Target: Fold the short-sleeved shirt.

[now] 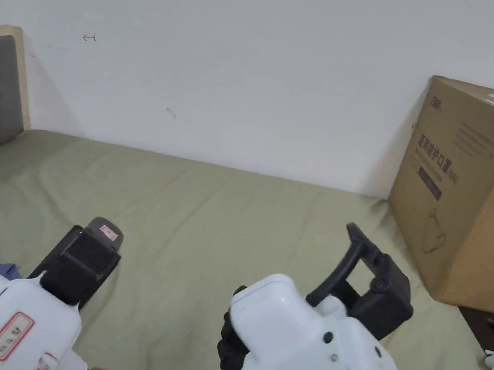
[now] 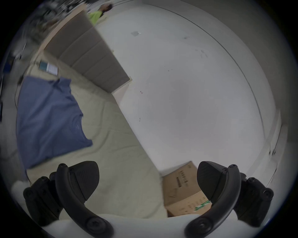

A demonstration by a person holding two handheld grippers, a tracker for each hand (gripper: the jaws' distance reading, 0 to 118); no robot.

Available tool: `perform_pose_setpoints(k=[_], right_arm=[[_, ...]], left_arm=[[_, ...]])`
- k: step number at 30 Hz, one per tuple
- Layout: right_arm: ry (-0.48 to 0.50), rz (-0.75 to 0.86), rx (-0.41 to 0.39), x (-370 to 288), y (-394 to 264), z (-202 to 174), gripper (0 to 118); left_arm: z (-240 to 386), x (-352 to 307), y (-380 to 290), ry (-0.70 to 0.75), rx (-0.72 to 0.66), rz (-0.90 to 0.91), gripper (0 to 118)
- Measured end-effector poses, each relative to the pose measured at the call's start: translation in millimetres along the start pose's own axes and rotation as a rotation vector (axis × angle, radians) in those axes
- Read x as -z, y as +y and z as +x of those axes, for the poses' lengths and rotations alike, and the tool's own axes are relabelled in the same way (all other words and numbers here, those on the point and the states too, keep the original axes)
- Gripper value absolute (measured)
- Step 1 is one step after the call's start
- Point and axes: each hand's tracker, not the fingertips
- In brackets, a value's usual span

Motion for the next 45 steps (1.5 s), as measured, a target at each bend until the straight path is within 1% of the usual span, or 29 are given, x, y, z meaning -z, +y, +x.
perform_pose_setpoints(k=[2,3,4,5,7,9,10,11,12,13,14,15,17,19,21,24,25,26,27,28,29,30,31,32,33,34,35,37,45], right_arm=[[-0.001,-0.003,0.158,2.2,0.3,11.8,118],[-0.027,0.001,0.247,2.9,0.0,22.9,118],[-0.042,-0.008,0.366,3.6,-0.4,33.8,118],[-0.033,-0.016,0.483,3.8,-2.4,45.7,118],[-0.03,-0.022,0.748,3.7,-12.3,68.4,118],[-0.049,-0.043,0.95,3.5,-28.3,84.5,118],[-0.075,-0.058,1.029,3.4,-38.3,89.4,118],[-0.101,-0.08,1.092,3.0,-46.9,92.3,118],[-0.138,-0.123,1.143,2.6,-55.1,94.5,118],[-0.164,-0.136,1.167,2.1,-64.9,94.8,118],[-0.164,-0.138,1.164,1.7,-72.6,94.6,118],[-0.162,-0.162,1.137,2.4,-76.4,92.9,118],[-0.16,-0.197,1.044,3.5,-80.0,90.5,118],[-0.16,-0.187,0.965,2.5,-75.7,87.1,118],[-0.161,-0.158,0.909,2.3,-69.8,85.7,118],[-0.139,-0.142,0.856,4.1,-58.7,83.5,118],[-0.138,-0.14,0.836,4.3,-55.5,82.1,117],[-0.143,-0.131,0.812,3.9,-53.2,79.9,112],[-0.144,-0.125,0.784,3.3,-50.3,77.6,102],[-0.141,-0.124,0.76,3.6,-48.1,75.4,86],[-0.148,-0.135,0.746,5.0,-46.3,73.1,55],[-0.147,-0.141,0.743,6.5,-45.7,71.2,36],[-0.139,-0.144,0.741,7.4,-47.2,70.6,25],[-0.128,-0.147,0.751,7.5,-47.7,70.0,20],[-0.106,-0.151,0.772,7.3,-48.3,70.1,16],[-0.094,-0.153,0.784,7.3,-49.3,70.3,6],[-0.097,-0.154,0.789,7.5,-50.6,70.6,0],[-0.105,-0.156,0.802,7.9,-52.0,70.4,0],[-0.038,-0.145,0.805,13.4,-45.2,67.7,0]], left_arm=[[18.1,-3.6,5.0,-0.048,0.109,0.041,118],[30.3,-5.3,7.5,-0.044,0.205,0.071,118],[43.4,-7.0,8.8,-0.04,0.334,0.097,118],[54.5,-8.7,8.3,-0.042,0.451,0.124,118],[74.7,-13.5,2.6,-0.049,0.709,0.159,118],[85.8,-16.9,-8.5,-0.085,0.917,0.167,118],[88.1,-20.3,-15.2,-0.102,1.011,0.156,118],[88.9,-21.2,-21.4,-0.105,1.066,0.141,118],[88.5,-21.4,-27.0,-0.109,1.106,0.125,118],[86.6,-20.8,-31.0,-0.116,1.11,0.101,118],[81.4,-19.2,-30.5,-0.119,1.069,0.084,118],[78.2,-17.8,-30.4,-0.138,1.022,0.049,118],[75.8,-16.4,-26.7,-0.149,0.932,0.005,118],[76.0,-14.5,-21.3,-0.153,0.911,0.017,118],[77.3,-14.5,-18.9,-0.143,0.9,0.036,118],[77.7,-13.1,-11.3,-0.146,0.861,0.014,118],[77.9,-13.0,-9.6,-0.144,0.852,0.006,118],[77.6,-12.6,-8.1,-0.147,0.85,-0.001,118],[77.3,-12.7,-7.8,-0.146,0.849,-0.004,116],[76.5,-13.5,-8.0,-0.149,0.852,-0.002,111],[76.7,-13.8,-8.1,-0.151,0.864,0.001,92],[74.6,-10.8,-8.4,-0.13,0.876,0.011,69],[74.5,-10.0,-8.9,-0.115,0.88,0.019,46],[73.8,-9.5,-8.6,-0.108,0.885,0.022,26],[72.2,-9.6,-6.9,-0.114,0.883,0.017,18],[72.7,-9.7,-7.2,-0.141,0.877,-0.005,7],[73.0,-8.6,-6.2,-0.146,0.873,-0.024,0],[71.9,-9.1,-6.7,-0.136,0.862,-0.022,0],[70.8,-11.4,-0.6,-0.118,0.857,-0.034,0]])
